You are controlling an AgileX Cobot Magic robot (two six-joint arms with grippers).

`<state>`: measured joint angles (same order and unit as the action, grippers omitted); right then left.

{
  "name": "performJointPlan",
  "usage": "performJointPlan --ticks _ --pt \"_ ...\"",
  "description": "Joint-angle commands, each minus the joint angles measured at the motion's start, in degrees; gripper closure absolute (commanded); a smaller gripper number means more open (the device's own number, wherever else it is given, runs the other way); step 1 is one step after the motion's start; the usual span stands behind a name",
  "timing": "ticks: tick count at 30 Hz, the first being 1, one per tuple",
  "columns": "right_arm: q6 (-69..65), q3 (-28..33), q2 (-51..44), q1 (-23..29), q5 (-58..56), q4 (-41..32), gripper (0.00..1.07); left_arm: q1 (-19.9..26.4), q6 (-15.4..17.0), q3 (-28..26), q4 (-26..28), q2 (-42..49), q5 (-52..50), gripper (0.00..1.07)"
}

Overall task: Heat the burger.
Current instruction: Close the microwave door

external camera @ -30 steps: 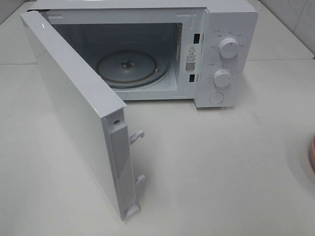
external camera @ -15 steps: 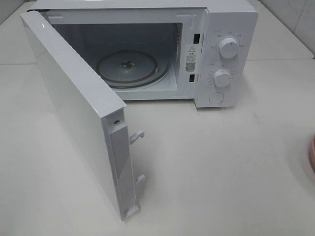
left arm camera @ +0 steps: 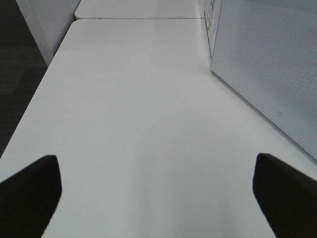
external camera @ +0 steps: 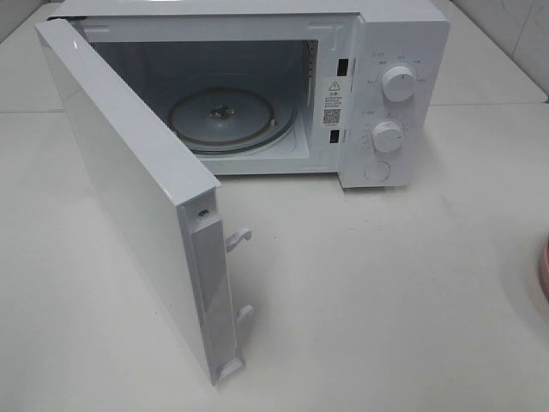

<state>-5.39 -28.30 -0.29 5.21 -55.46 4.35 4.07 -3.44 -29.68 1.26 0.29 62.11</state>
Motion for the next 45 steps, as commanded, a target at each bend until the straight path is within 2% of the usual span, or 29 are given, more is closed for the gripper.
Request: performJointPlan --ticks 1,16,18,22,26,27,30,32,33,34,35,36,37,38,39,40,41,42,43,44,45 --pt "0.4 0.2 -1.5 -0.2 0.4 0.1 0.32 0.3 0.0 0.0 0.2 0.2 -0.7 0.09" --pt "0.4 0.2 -1.5 -0.2 0.4 0.1 0.32 0.3 0.5 -1.4 2.3 0.2 -3.7 0.09" --pt "0.4 0.2 -1.5 -0.2 0.4 0.1 0.32 0.3 0.5 -1.6 2.5 0.1 -9.2 0.10" --pt "0.4 0.2 -1.5 -0.2 0.4 0.1 0.32 0.3 0.5 -1.6 2.2 -1.2 -12.8 0.14" --pt "0.4 0.2 -1.5 -0.2 0.4 0.1 0.32 0.3 0.4 -1.5 2.1 -5.7 -16.4 0.25" --pt "0.4 0.2 -1.5 -0.2 0.4 0.1 0.32 0.3 0.4 -1.5 2.1 -8.4 -18.4 0.31" --pt "0.4 0.2 -1.5 -0.2 0.4 0.1 0.32 0.3 0.4 -1.5 2.3 -11.3 -20.7 0.37" --pt "0.4 0.2 -1.5 -0.2 0.4 0.1 0.32 0.3 0.4 -1.5 3.2 -15.9 -24.4 0.47" --pt "0.4 0.2 -1.5 -0.2 0.4 0.1 0.32 0.3 0.4 -1.5 3.2 -15.9 -24.4 0.47" --pt "0.4 0.2 -1.5 -0.2 0.4 0.1 0.32 0.3 0.4 -1.5 4.4 -19.4 -26.2 0.55" --pt "0.4 0.2 -1.5 -0.2 0.4 0.1 0.32 0.3 0.4 -1.5 4.4 -19.4 -26.2 0.55" --pt "0.4 0.2 -1.5 -0.2 0.4 0.1 0.32 0.3 0.4 -1.5 5.1 -21.1 -27.2 0.59" --pt "0.4 0.2 -1.5 -0.2 0.4 0.1 0.32 0.3 0.2 -1.5 6.4 -24.1 -28.5 0.69" --pt "0.4 0.2 -1.5 -0.2 0.4 0.1 0.32 0.3 0.2 -1.5 6.4 -24.1 -28.5 0.69" --pt "0.4 0.2 -1.5 -0.2 0.4 0.1 0.32 0.3 0.2 -1.5 7.2 -27.0 -29.9 0.80" --pt "0.4 0.2 -1.5 -0.2 0.4 0.1 0.32 0.3 0.2 -1.5 7.2 -27.0 -29.9 0.80" --pt "0.4 0.2 -1.5 -0.2 0.4 0.1 0.32 0.3 0.2 -1.5 7.4 -28.7 -30.3 0.87" --pt "0.4 0.2 -1.5 -0.2 0.4 0.1 0.32 0.3 0.2 -1.5 7.7 -31.9 -31.5 0.99" --pt "0.4 0.2 -1.5 -0.2 0.4 0.1 0.32 0.3 0.2 -1.5 7.7 -31.9 -31.5 0.99" --pt "0.4 0.2 -1.5 -0.2 0.4 0.1 0.32 0.3 0.2 -1.5 7.7 -33.2 -32.1 1.05" --pt "0.4 0.2 -1.5 -0.2 0.4 0.1 0.32 0.3 -0.2 -1.3 7.7 -35.5 -34.7 1.07"
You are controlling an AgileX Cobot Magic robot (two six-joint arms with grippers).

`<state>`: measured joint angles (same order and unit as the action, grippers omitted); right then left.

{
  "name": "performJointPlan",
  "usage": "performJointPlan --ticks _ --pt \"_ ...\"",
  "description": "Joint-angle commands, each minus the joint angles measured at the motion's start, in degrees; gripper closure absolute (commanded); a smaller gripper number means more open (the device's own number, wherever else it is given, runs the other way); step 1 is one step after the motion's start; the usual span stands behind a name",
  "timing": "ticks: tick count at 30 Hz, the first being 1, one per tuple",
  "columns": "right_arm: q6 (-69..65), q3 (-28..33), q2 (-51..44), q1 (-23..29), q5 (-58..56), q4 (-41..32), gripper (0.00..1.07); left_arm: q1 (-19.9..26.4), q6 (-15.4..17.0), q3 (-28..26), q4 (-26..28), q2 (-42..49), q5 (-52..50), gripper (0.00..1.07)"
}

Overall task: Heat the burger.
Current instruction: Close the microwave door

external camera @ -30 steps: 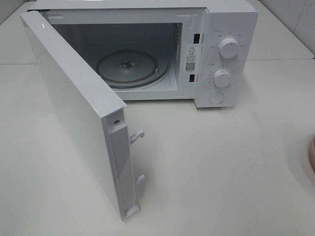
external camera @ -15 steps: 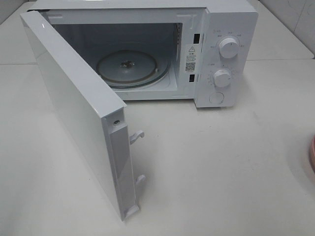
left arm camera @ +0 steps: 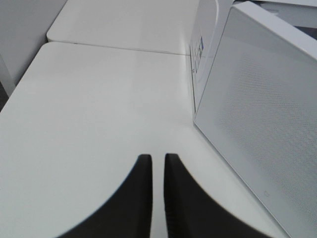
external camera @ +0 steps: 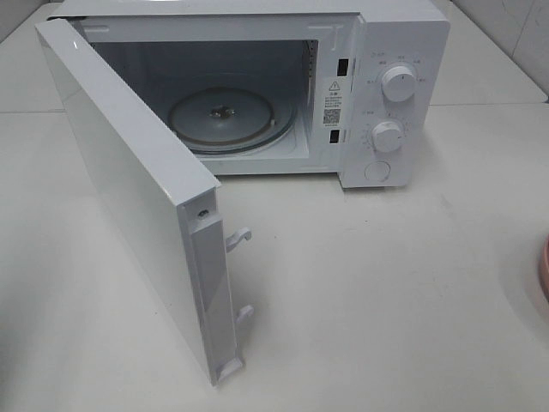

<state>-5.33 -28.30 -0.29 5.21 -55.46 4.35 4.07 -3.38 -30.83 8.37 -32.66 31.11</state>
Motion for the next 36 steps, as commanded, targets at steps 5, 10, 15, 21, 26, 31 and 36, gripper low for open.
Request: performJointPlan --ticks 5,10,15,21,26,31,36 --pt "0.3 0.2 -1.5 -0.2 0.4 0.1 0.32 0.3 -0.3 2.4 0.6 -6.7 -14.9 1.07" --pt "0.3 0.2 -1.5 -0.2 0.4 0.1 0.32 0.3 -0.3 5.9 0.6 -8.4 -24.7 1.07" --pt "0.3 0.2 -1.5 -0.2 0.4 0.1 0.32 0.3 -0.3 11.1 -1.0 -9.3 -38.3 1.07" --pt "0.3 0.2 -1.5 -0.2 0.4 0.1 0.32 0.3 0.3 16.4 -5.0 -12.3 -53.9 1.07" --pt "0.3 0.2 -1.5 -0.2 0.4 0.1 0.32 0.3 0.4 17.3 -7.9 -18.3 -63.1 1.07" --pt "0.3 0.2 -1.5 -0.2 0.4 0.1 0.32 0.3 4.0 17.3 -13.9 -26.9 -69.7 1.07" --pt "0.3 0.2 -1.5 -0.2 0.4 0.1 0.32 0.3 12.2 17.2 -19.9 -32.5 -76.0 1.07"
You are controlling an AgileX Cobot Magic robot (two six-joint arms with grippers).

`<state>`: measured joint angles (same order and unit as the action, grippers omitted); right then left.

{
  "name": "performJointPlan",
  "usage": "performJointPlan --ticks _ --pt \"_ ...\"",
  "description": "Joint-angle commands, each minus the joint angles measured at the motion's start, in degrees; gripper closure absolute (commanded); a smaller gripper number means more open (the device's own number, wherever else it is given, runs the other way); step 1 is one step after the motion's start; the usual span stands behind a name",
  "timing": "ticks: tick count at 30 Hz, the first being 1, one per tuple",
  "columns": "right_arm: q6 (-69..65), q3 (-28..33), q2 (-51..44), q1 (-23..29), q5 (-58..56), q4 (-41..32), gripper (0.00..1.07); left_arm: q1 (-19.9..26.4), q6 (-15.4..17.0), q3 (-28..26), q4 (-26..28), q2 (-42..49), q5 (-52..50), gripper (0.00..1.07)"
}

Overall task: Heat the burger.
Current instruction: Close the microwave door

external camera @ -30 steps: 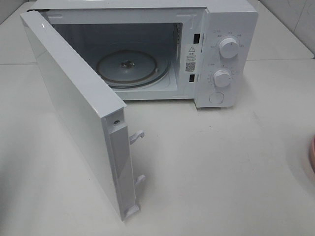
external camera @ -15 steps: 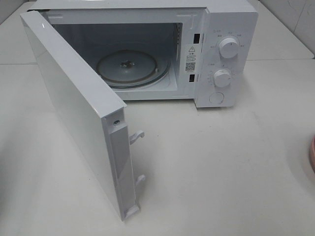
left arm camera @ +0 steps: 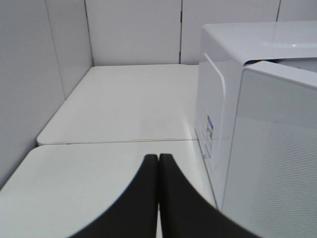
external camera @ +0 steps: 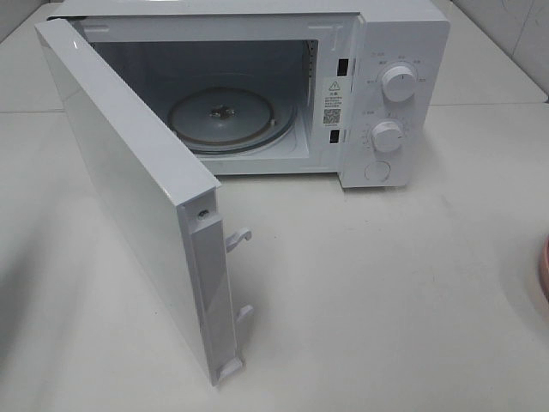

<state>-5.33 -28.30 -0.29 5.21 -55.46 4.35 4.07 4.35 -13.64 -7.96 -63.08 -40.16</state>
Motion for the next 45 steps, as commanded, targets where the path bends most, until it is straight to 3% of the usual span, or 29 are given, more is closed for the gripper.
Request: performJointPlan --ticks 1,3,9,18,25,45 --pt "0.3 0.2 -1.5 -0.2 0.4 0.1 0.32 0.3 4.5 0.1 -3.6 -2.1 -4.7 1.07" --pt "0.3 0.2 -1.5 -0.2 0.4 0.1 0.32 0.3 8.8 -0.7 -12.7 -7.0 -10.3 1.07" --pt "0.3 0.2 -1.5 -0.2 0.4 0.1 0.32 -0.8 14.4 -4.8 -20.6 -13.4 -11.7 1.07" --pt "0.3 0.2 -1.5 -0.2 0.4 0.1 0.32 -6.1 13.6 -7.3 -20.7 -18.3 -11.7 1.07" --pt "0.3 0.2 -1.5 -0.2 0.4 0.1 0.32 -11.8 13.0 -10.0 -17.4 -23.4 -11.7 1.07" --pt "0.3 0.2 -1.5 -0.2 0.4 0.1 0.32 -20.9 12.7 -17.0 -10.3 -30.5 -9.9 1.07"
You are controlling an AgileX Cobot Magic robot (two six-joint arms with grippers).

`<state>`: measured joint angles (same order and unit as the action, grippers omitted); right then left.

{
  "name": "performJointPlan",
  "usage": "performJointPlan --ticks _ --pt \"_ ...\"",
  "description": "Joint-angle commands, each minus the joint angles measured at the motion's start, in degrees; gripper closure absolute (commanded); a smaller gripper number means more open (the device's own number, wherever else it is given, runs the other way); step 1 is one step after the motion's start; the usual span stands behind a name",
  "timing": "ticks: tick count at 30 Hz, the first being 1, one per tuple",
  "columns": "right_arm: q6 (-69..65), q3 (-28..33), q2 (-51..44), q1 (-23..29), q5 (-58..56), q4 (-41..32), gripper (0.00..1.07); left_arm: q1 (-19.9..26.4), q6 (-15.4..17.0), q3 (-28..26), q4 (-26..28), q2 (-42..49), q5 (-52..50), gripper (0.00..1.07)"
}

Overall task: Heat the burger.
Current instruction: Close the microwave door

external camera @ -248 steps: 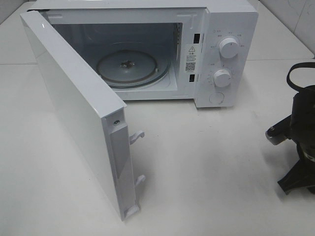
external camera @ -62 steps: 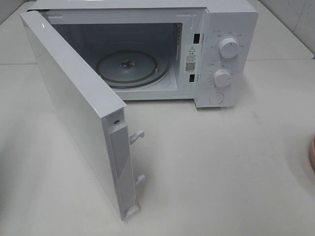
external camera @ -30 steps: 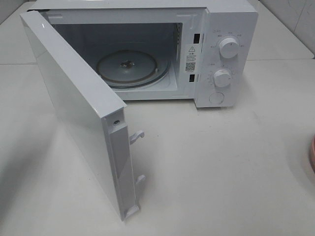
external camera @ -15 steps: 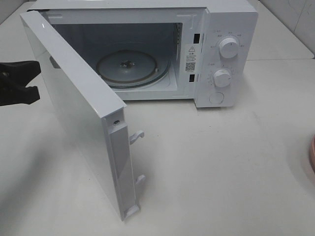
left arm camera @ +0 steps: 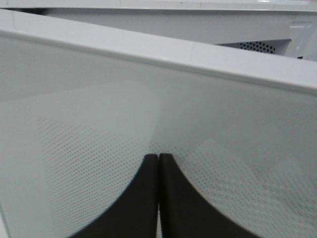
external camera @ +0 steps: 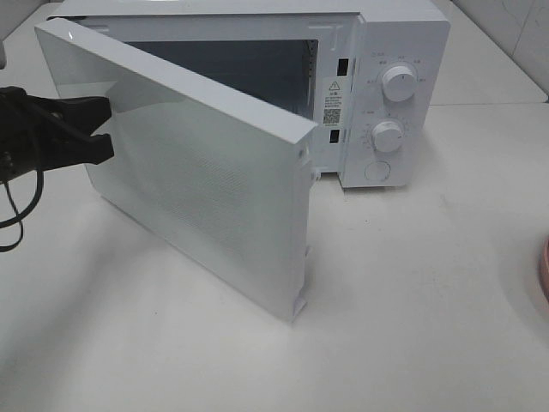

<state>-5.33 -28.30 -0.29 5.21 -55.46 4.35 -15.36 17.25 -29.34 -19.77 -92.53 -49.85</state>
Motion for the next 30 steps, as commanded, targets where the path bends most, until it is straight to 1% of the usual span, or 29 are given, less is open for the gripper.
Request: performJointPlan --ticks 1,5,6,7,8,10,11,13,15,18,20,21,22,23,25,26,28,29,30 --pt "0.3 0.2 -1.5 -0.2 0.4 0.1 0.32 -2.6 -0.5 -2.3 2.1 -1.9 -0.1 1.07" --pt "0.3 0.2 -1.5 -0.2 0.4 0.1 0.32 -4.0 -1.4 -3.7 3.2 -2.9 0.3 1.07" --pt "0.3 0.2 -1.5 -0.2 0.4 0.1 0.32 -5.0 -2.0 -4.8 4.8 -3.6 1.1 1.07" --pt "0.3 0.2 -1.5 -0.2 0.4 0.1 0.32 -5.0 -2.0 -4.8 4.8 -3.6 1.1 1.07" --pt "0.3 0.2 -1.5 -0.2 0.4 0.1 0.32 -6.2 -3.0 -5.8 6.6 -4.4 2.1 1.07" --pt "0.3 0.2 -1.5 -0.2 0.4 0.1 0.32 -6.7 -3.3 -6.4 7.4 -4.8 2.8 1.07" --pt "0.3 0.2 -1.5 -0.2 0.4 0.1 0.32 -7.8 -4.2 -7.6 9.1 -5.7 2.9 1.07" --pt "0.3 0.2 -1.5 -0.2 0.4 0.1 0.32 -8.4 -4.5 -8.3 9.7 -6.2 2.9 1.07" --pt "0.3 0.2 -1.5 -0.2 0.4 0.1 0.32 -9.8 -5.3 -10.3 10.8 -7.7 3.0 1.07" --pt "0.3 0.2 -1.5 -0.2 0.4 0.1 0.32 -10.5 -5.3 -11.8 11.6 -8.7 3.8 1.07" --pt "0.3 0.2 -1.5 -0.2 0.4 0.1 0.32 -11.7 -5.4 -14.8 12.7 -10.0 7.2 1.07" --pt "0.3 0.2 -1.5 -0.2 0.4 0.1 0.32 -11.7 -5.4 -14.8 12.7 -10.0 7.2 1.07" --pt "0.3 0.2 -1.5 -0.2 0.4 0.1 0.32 -12.1 -5.4 -16.6 12.8 -11.1 8.5 1.07" --pt "0.3 0.2 -1.5 -0.2 0.4 0.1 0.32 -12.1 -5.4 -16.6 12.8 -11.1 8.5 1.07" --pt "0.3 0.2 -1.5 -0.2 0.4 0.1 0.32 -12.7 -5.4 -19.2 12.9 -12.3 9.7 1.07" --pt "0.3 0.2 -1.5 -0.2 0.4 0.1 0.32 -12.7 -5.4 -19.2 12.9 -12.3 9.7 1.07" --pt "0.3 0.2 -1.5 -0.2 0.4 0.1 0.32 -13.1 -5.4 -21.5 13.2 -13.6 10.1 1.07" --pt "0.3 0.2 -1.5 -0.2 0.4 0.1 0.32 -13.1 -5.4 -21.5 13.2 -13.6 10.1 1.07" --pt "0.3 0.2 -1.5 -0.2 0.4 0.1 0.32 -13.2 -5.4 -23.1 13.2 -14.5 10.1 1.07"
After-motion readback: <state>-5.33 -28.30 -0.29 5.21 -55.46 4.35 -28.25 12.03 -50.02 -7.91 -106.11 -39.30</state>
